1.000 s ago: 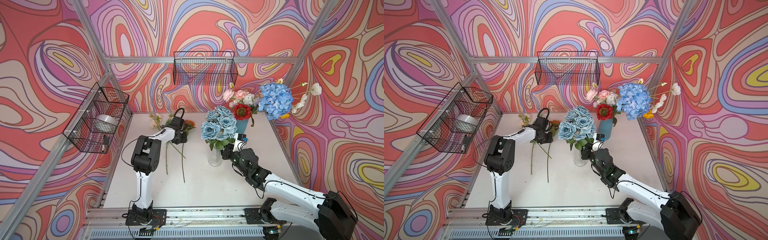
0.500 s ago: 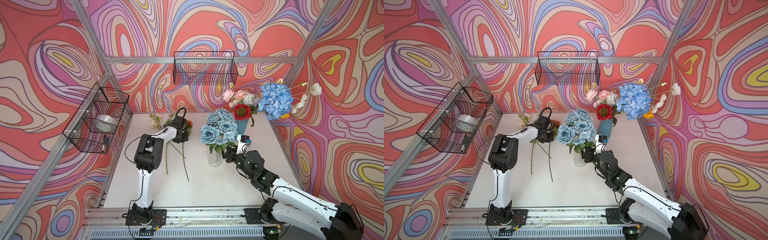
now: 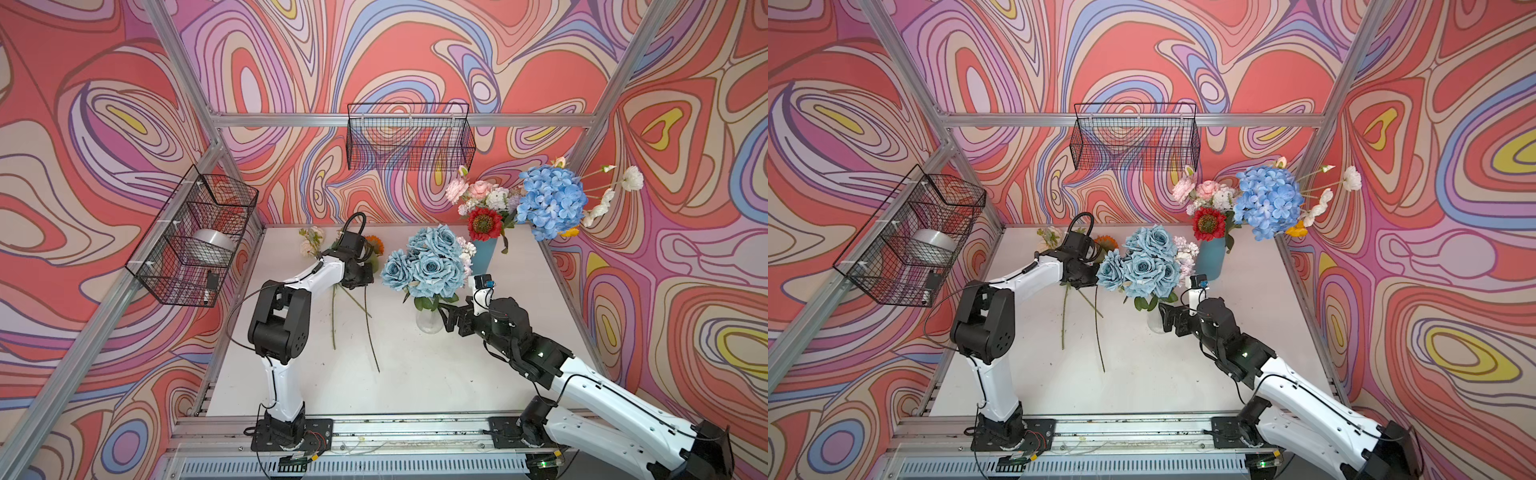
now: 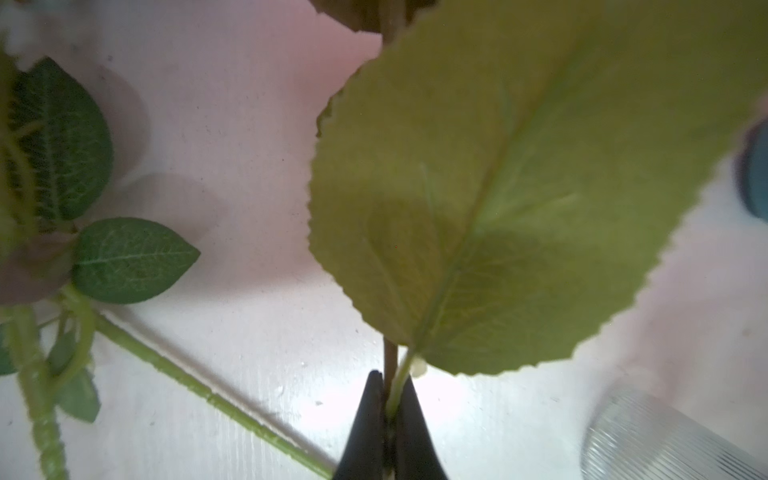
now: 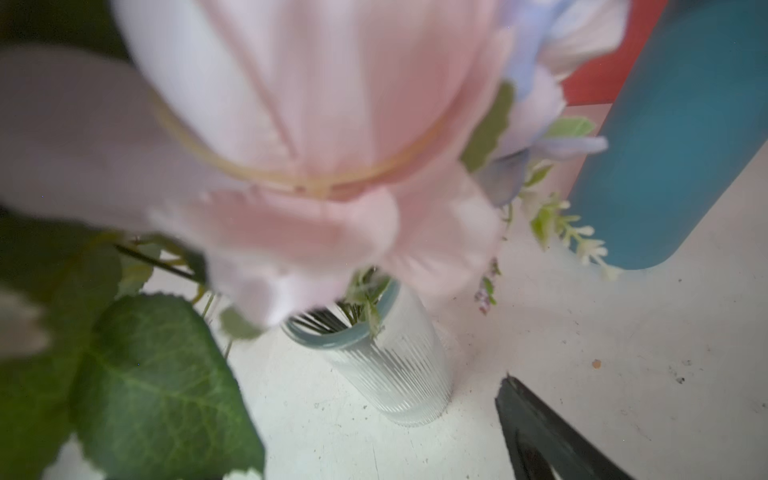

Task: Arrange the flowers into the vase
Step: 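Lift the orange flower stem with the left gripper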

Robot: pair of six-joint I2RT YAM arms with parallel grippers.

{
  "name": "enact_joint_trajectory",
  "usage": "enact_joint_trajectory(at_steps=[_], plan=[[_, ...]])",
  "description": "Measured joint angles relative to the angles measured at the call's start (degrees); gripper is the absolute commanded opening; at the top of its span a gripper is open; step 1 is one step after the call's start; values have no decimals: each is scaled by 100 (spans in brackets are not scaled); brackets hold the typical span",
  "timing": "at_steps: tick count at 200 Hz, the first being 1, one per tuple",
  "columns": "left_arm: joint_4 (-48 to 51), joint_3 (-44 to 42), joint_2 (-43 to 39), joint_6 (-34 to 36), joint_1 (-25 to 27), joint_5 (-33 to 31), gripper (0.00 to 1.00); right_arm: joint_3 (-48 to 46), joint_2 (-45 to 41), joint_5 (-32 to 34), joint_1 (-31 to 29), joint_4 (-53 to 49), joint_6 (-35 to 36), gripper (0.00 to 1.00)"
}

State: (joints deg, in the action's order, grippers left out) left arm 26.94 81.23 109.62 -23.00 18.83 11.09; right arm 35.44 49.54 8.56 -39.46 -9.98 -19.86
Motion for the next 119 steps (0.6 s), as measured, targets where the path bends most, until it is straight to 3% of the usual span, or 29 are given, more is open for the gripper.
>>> enact_joint_trajectory(at_steps=[52,83,119], plan=[[-210,-745,-1056,-387,0,385,0,-361,-518,-398,-2,79,616,98],[-503,-1204,-1585,-579,26,570,0,-824,-721,-343,0,761,1141,98],[-1318,-1814,-2308,-695,142,647,0,-938,-293,-136,0,1786,1681,98]])
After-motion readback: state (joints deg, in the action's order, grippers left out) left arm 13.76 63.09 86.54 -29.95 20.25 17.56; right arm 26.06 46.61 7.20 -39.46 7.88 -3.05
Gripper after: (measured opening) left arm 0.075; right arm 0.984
